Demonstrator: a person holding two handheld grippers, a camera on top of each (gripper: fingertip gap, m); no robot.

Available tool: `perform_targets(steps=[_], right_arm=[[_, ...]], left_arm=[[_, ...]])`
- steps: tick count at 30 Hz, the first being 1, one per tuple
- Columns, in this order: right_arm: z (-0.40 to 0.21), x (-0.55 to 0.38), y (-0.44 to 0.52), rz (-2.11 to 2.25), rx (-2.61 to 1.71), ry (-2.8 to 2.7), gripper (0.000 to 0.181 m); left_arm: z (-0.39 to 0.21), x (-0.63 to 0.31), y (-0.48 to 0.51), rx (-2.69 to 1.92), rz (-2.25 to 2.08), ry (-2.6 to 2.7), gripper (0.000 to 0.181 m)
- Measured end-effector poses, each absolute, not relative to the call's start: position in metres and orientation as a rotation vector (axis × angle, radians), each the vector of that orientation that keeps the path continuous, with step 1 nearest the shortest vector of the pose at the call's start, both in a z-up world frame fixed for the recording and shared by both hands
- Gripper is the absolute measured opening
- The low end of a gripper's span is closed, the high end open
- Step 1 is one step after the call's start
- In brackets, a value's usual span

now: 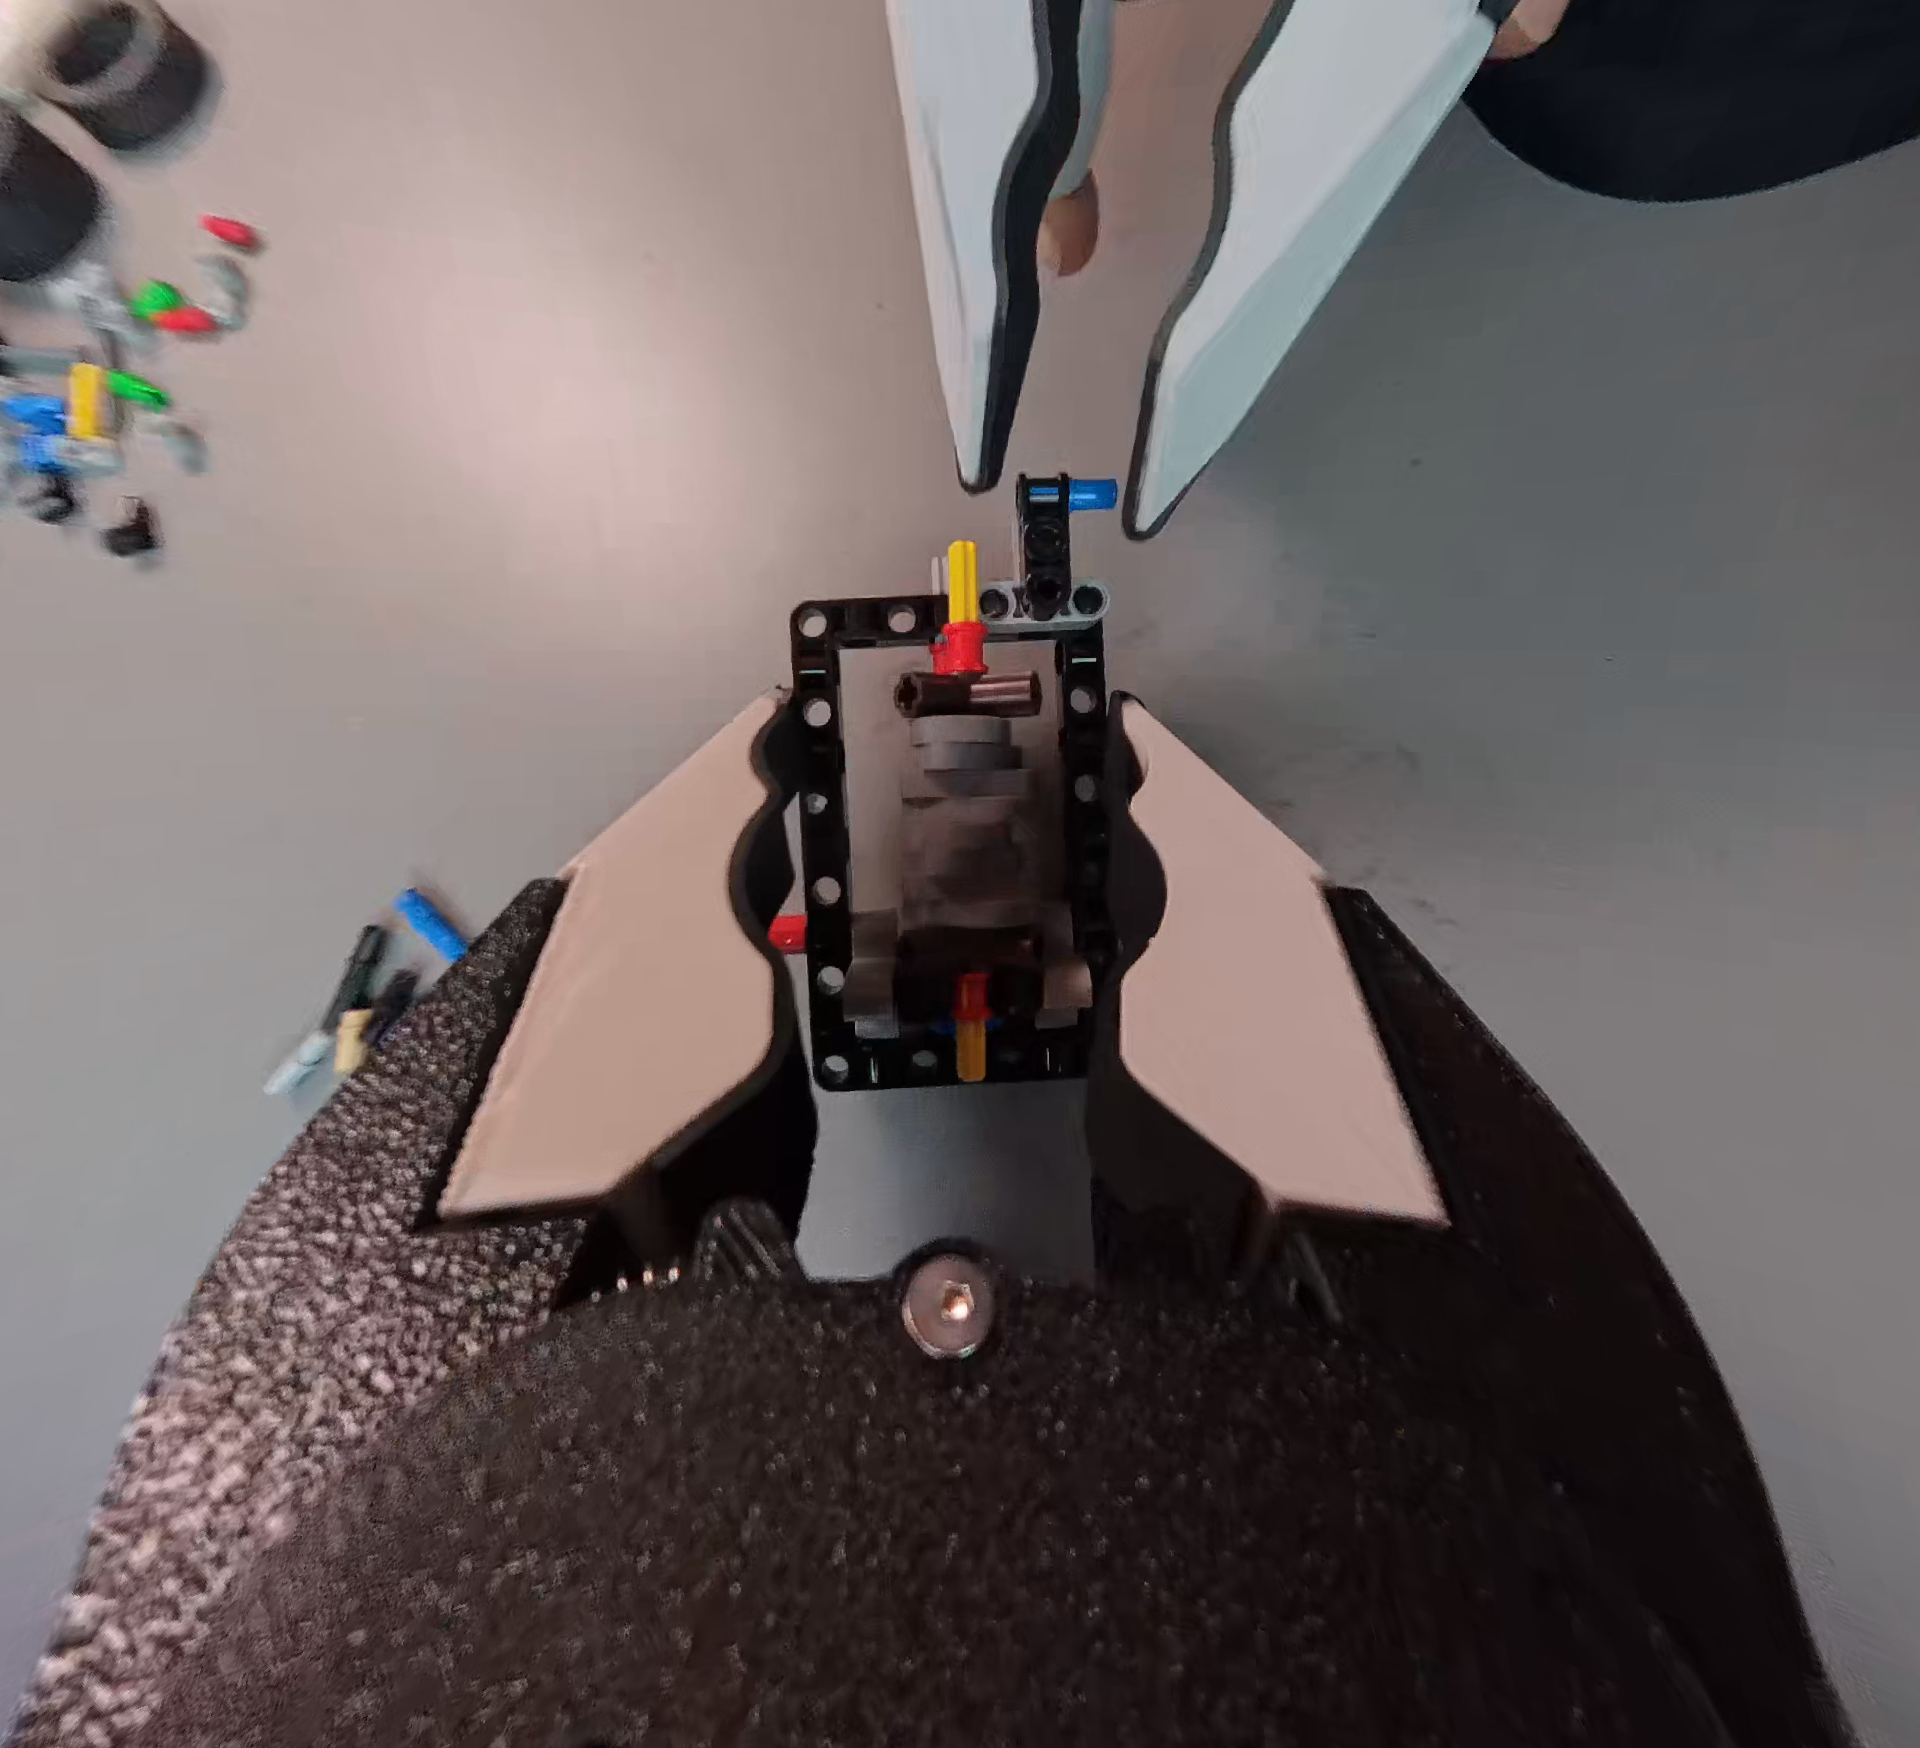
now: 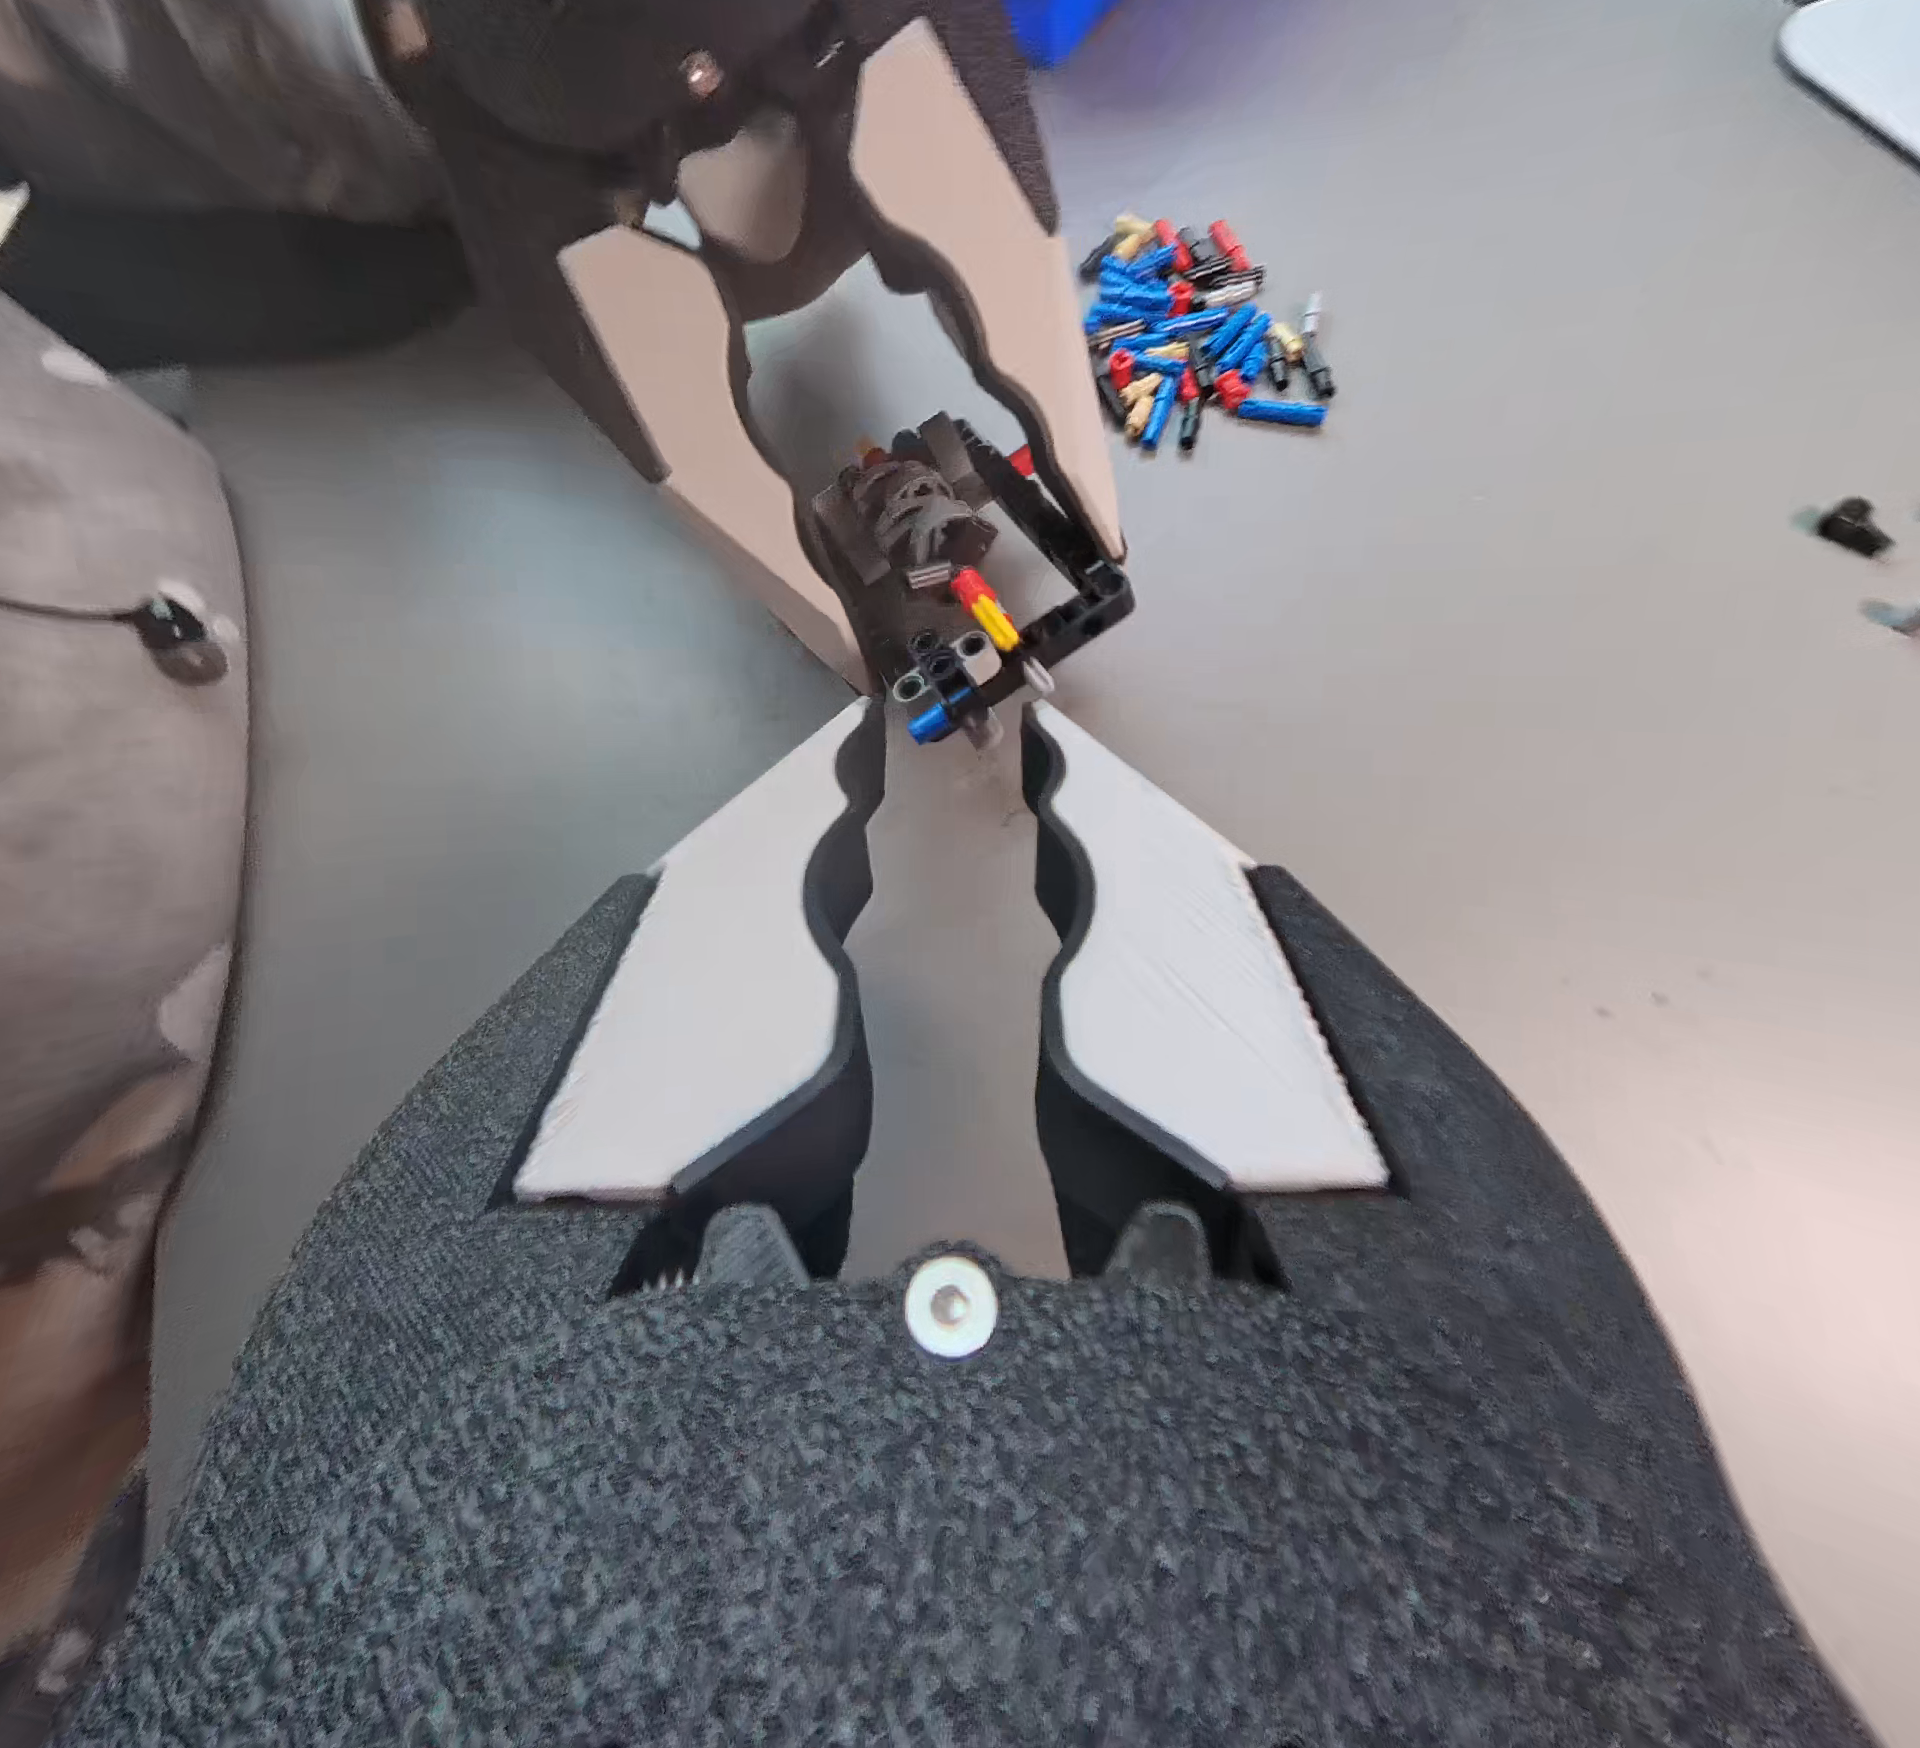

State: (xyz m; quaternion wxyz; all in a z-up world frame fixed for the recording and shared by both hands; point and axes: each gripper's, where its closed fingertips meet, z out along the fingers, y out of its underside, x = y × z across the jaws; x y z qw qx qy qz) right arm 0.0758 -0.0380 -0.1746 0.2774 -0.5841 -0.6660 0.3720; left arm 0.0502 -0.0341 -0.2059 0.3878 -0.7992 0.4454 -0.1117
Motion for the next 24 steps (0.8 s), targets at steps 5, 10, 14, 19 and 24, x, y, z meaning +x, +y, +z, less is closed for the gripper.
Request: perform_targets(steps=[5,10,14,19,24], right_arm=[[-0.154,0.064,-0.037,1.143,-1.676,-1.442,0.039],[-0.132,0.048,-0.035,1.146,-1.624,-1.287,0.019],[-0.132,0.049,-0.030,1.096,-1.636,-1.304,0.023],[-0.130,0.048,-0.037,1.074,-1.594,-1.334,0.028],[-0.131,0.047,-0.037,1.023,-1.489,-1.390,0.019]], left_arm=[[-0.172,0.041,-0.026,-1.790,-0.014,1.031,0.058],[-0.153,0.038,-0.020,-1.624,0.312,1.031,0.059],[-0.150,0.034,-0.021,-1.620,0.352,0.990,0.059],[-0.142,0.031,-0.023,-1.559,0.464,0.998,0.059],[-0.145,0.030,-0.022,-1.569,0.441,1.016,0.060]])
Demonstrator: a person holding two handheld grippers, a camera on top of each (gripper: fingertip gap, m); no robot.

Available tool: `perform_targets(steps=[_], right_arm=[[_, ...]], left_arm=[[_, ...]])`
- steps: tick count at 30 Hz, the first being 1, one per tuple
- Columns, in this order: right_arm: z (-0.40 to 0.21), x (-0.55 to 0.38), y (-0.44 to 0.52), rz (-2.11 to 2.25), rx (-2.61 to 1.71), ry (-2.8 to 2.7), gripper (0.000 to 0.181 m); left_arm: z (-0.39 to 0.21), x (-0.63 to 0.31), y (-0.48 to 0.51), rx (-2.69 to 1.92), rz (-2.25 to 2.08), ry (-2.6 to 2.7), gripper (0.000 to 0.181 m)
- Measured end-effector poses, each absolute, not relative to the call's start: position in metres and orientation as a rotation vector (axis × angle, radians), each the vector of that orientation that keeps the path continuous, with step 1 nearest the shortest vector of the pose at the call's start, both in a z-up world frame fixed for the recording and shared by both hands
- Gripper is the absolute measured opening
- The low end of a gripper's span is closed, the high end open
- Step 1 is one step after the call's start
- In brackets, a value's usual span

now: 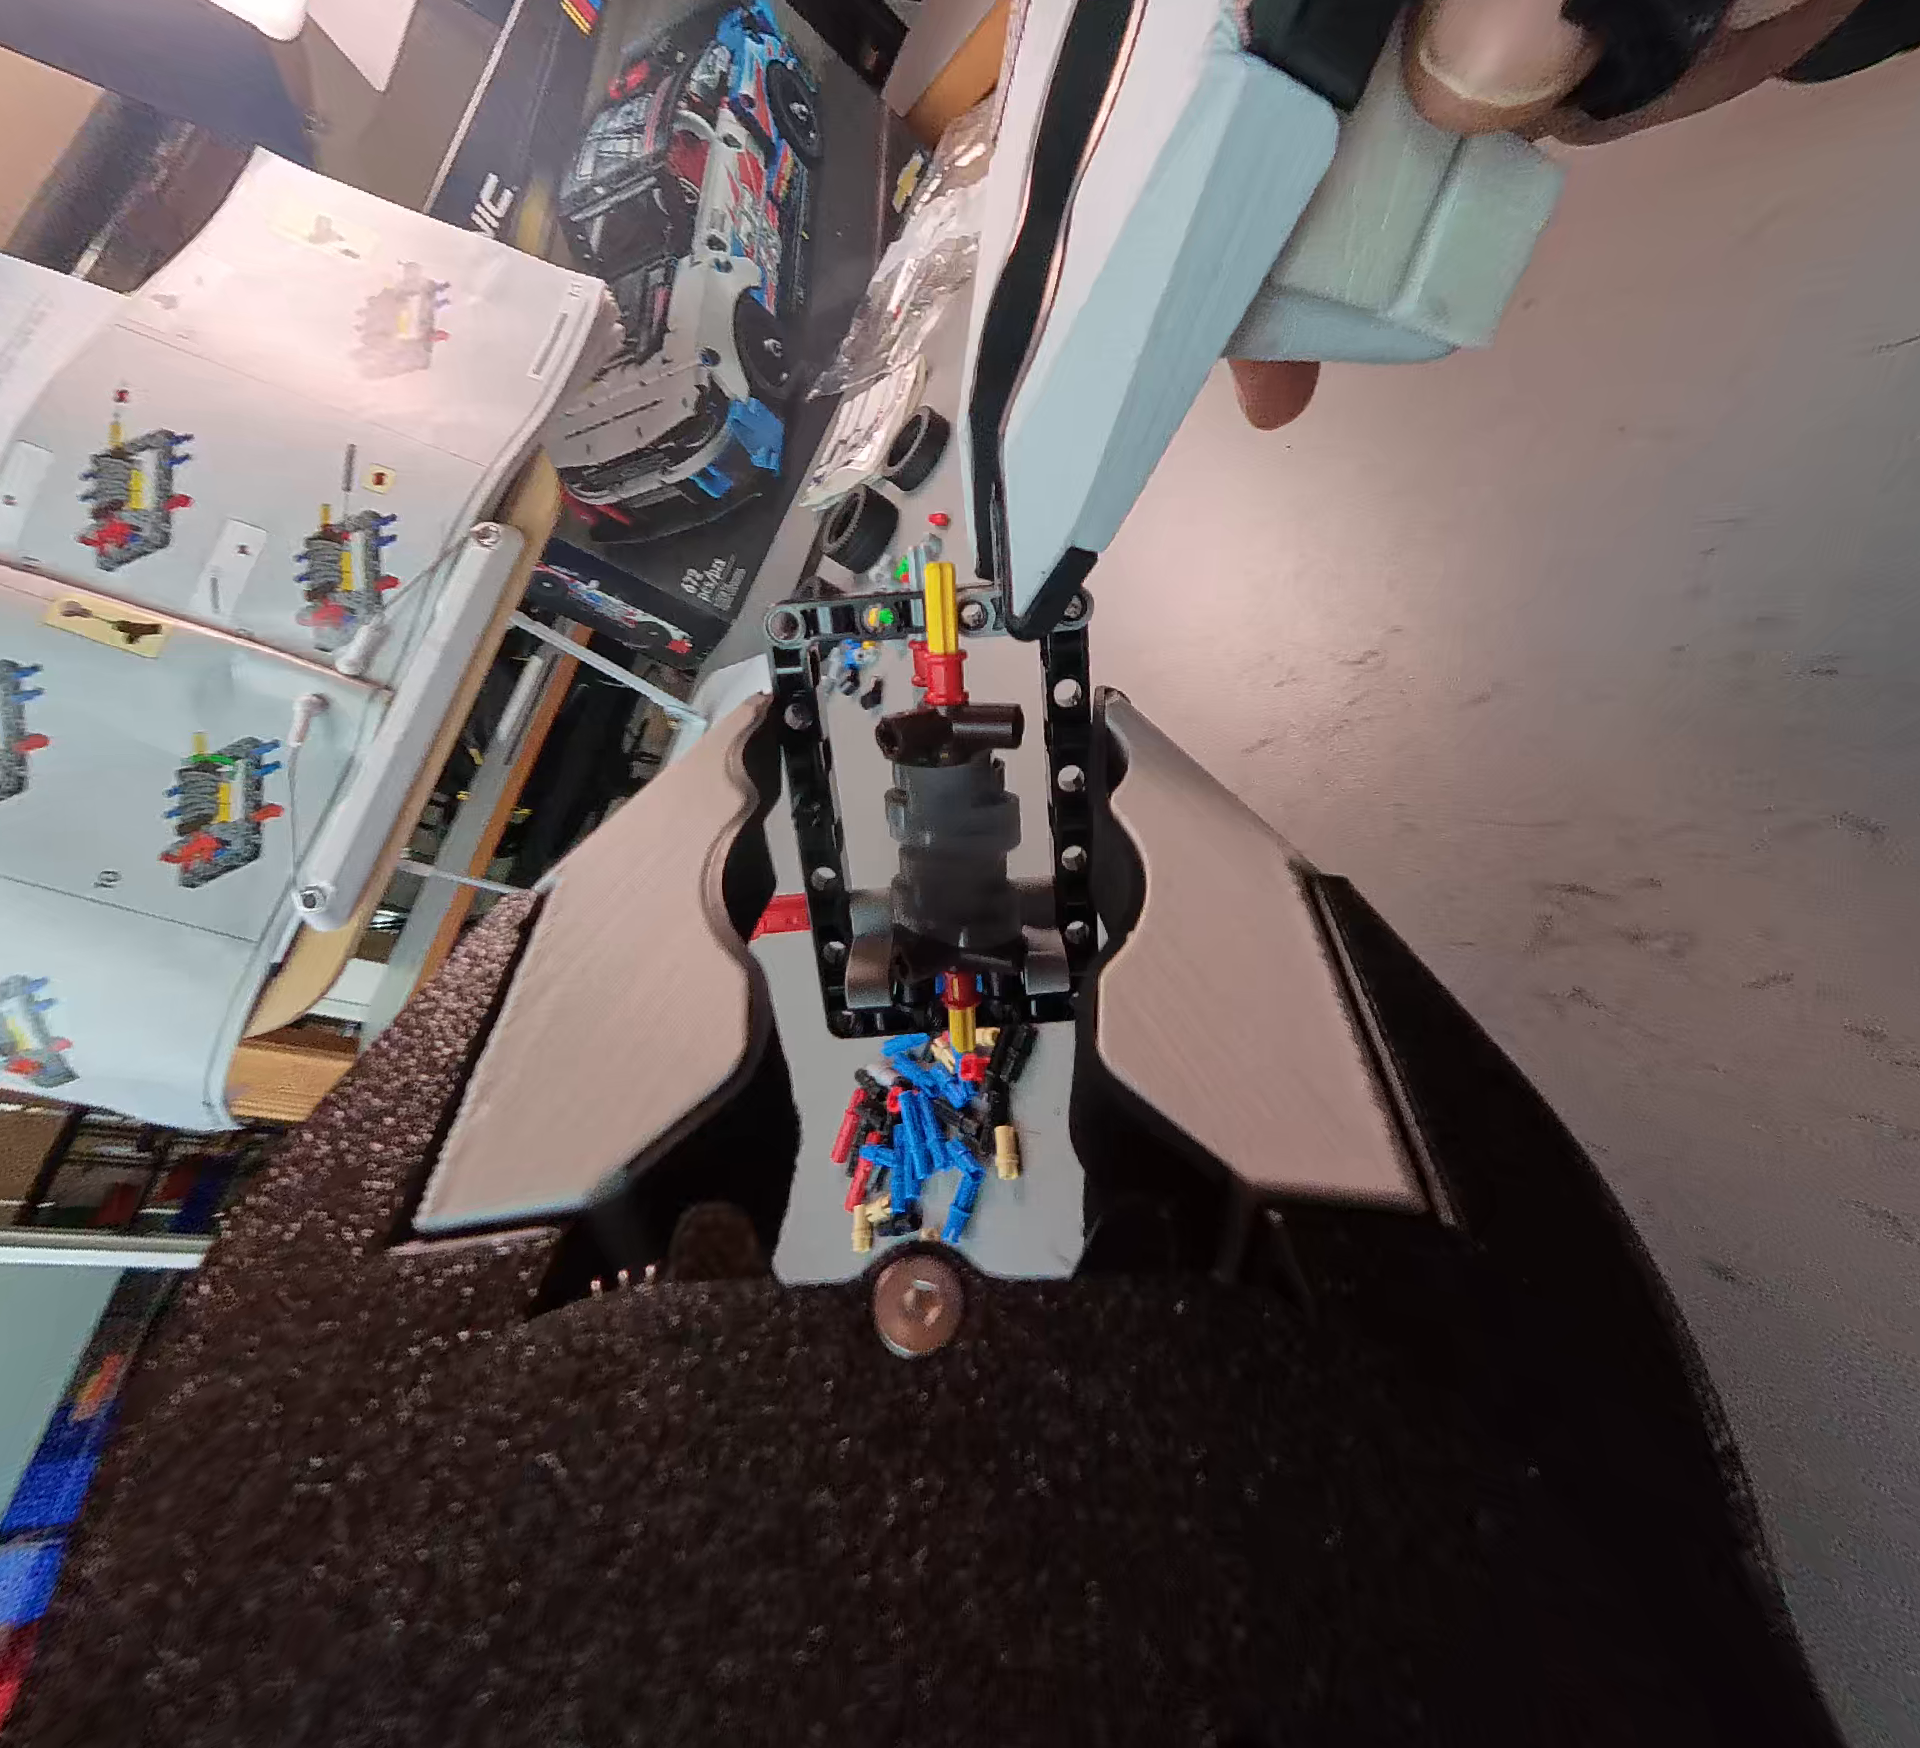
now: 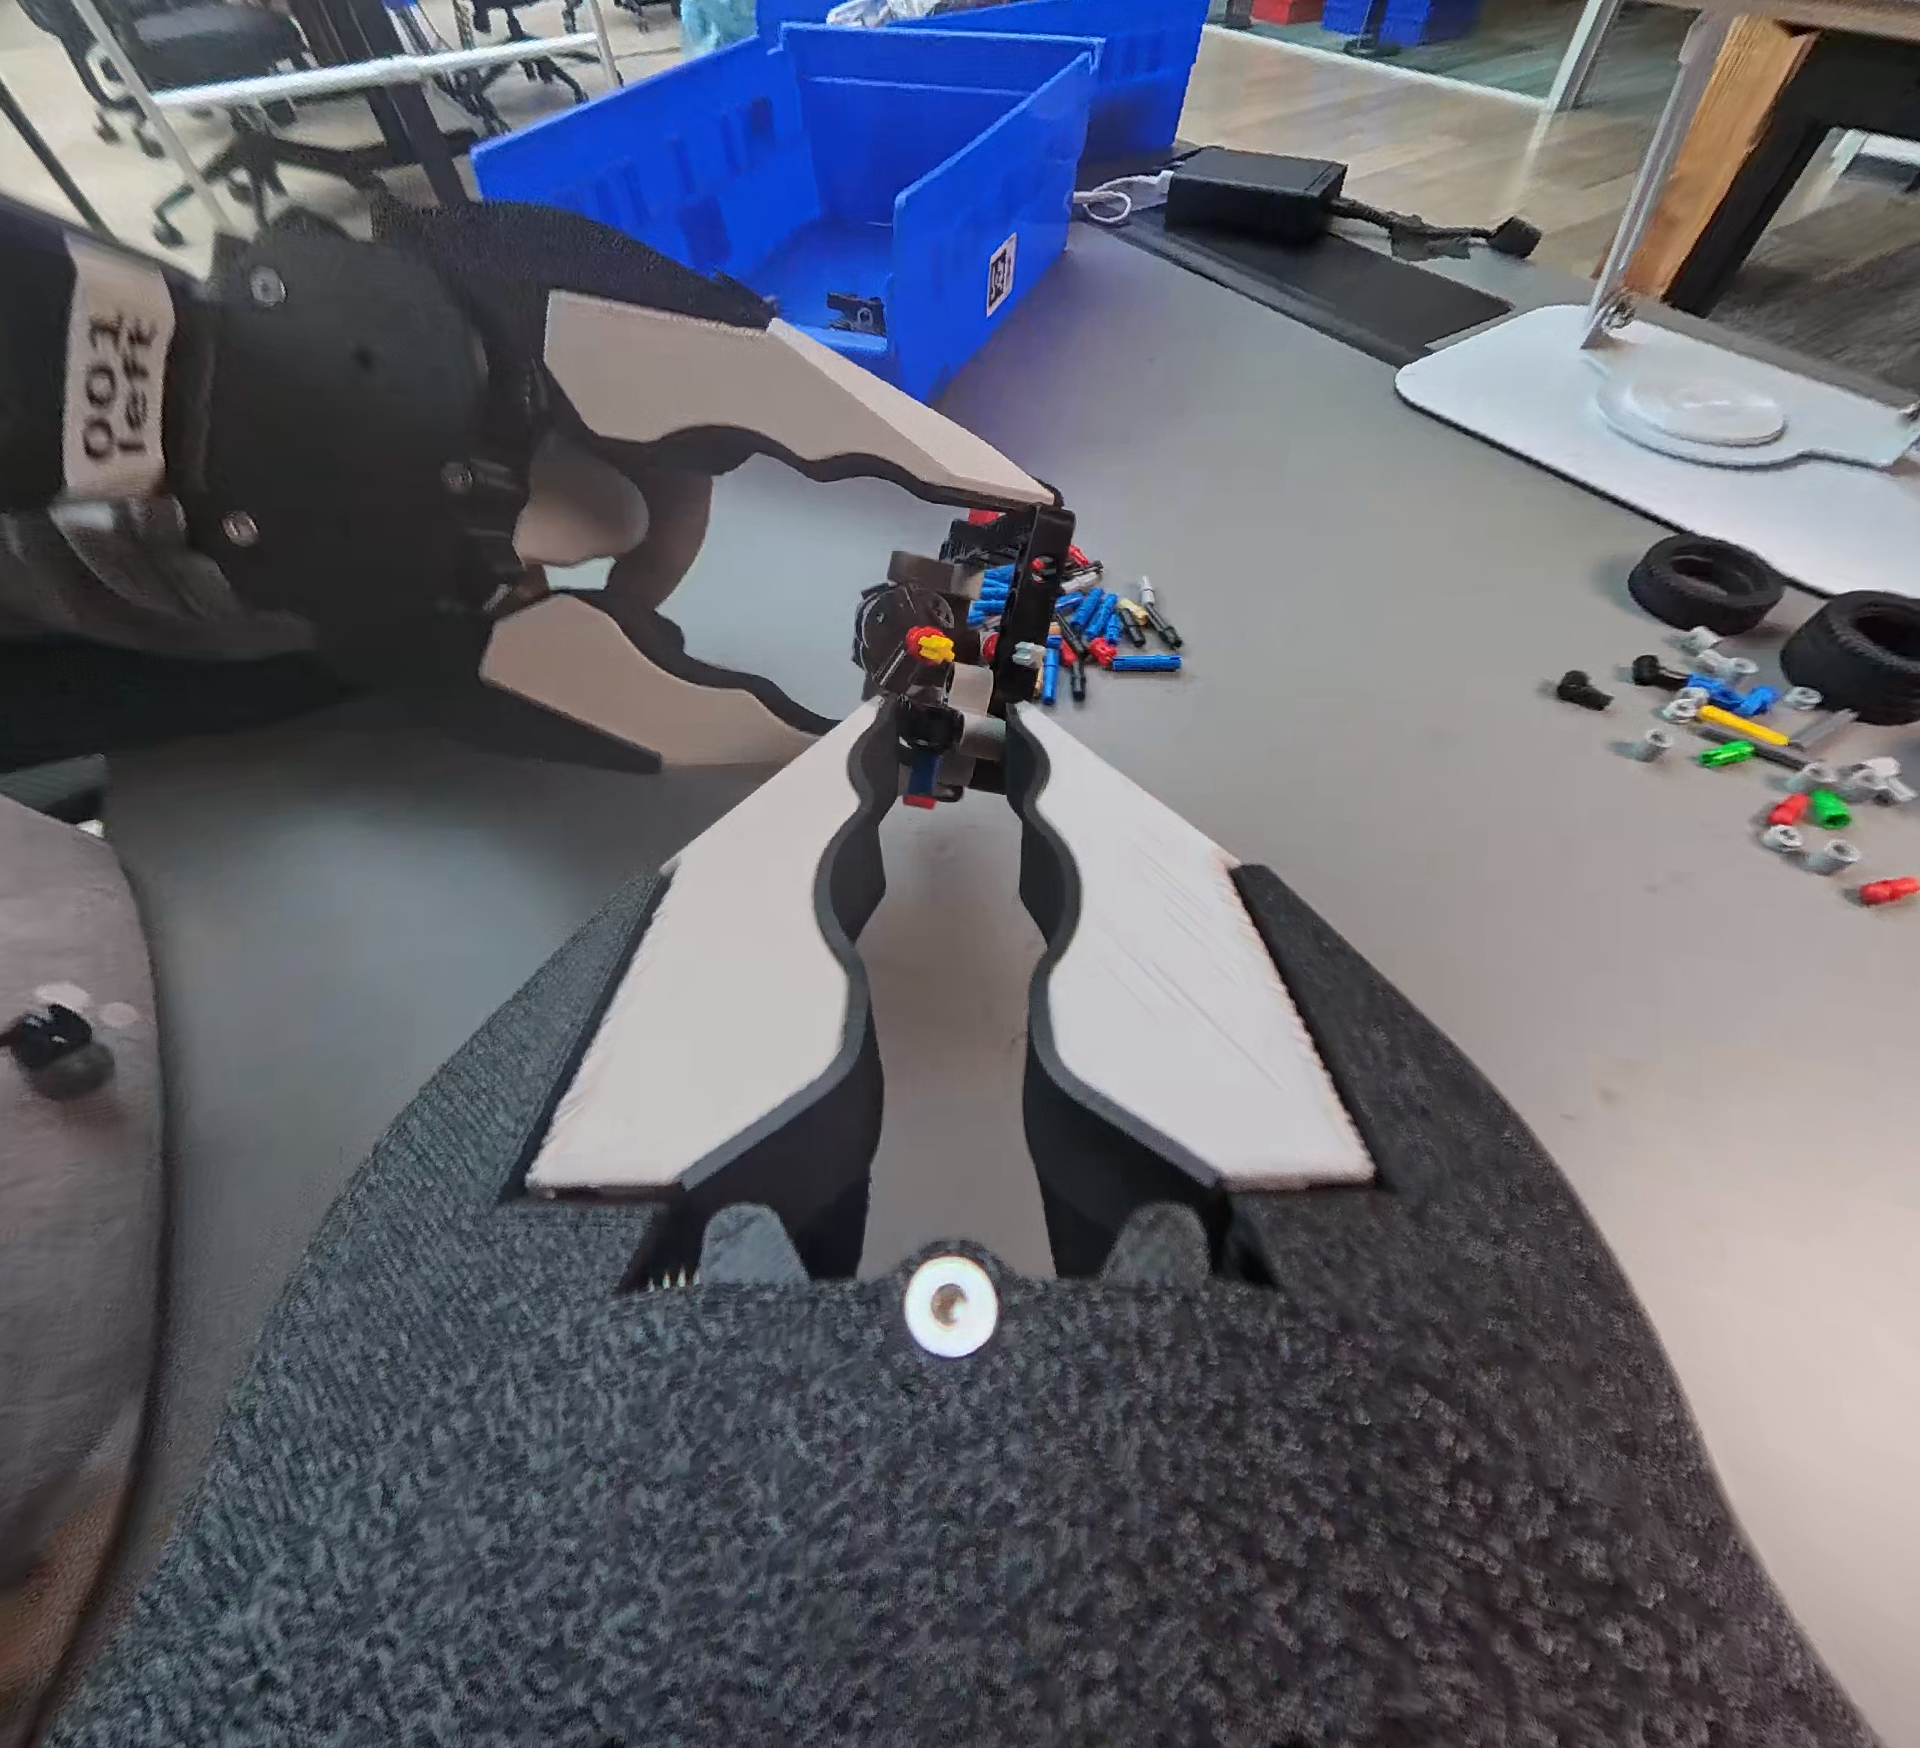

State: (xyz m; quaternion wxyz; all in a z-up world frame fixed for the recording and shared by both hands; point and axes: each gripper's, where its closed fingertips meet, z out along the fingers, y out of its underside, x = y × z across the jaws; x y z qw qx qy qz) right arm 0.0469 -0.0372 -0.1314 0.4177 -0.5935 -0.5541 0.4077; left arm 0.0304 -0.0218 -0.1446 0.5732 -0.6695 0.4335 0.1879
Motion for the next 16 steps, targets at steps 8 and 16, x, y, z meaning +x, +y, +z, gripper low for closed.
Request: perform_targets(steps=[8,16], right_arm=[[-0.135,0.067,-0.051,0.812,-1.035,-1.770,0.019],[-0.131,0.061,-0.074,0.738,-0.802,-1.970,0.019]], left_arm=[[-0.135,0.036,-0.055,-1.693,-0.390,1.035,0.059],[-0.133,0.053,-0.073,-1.689,-0.524,1.221,0.008]])
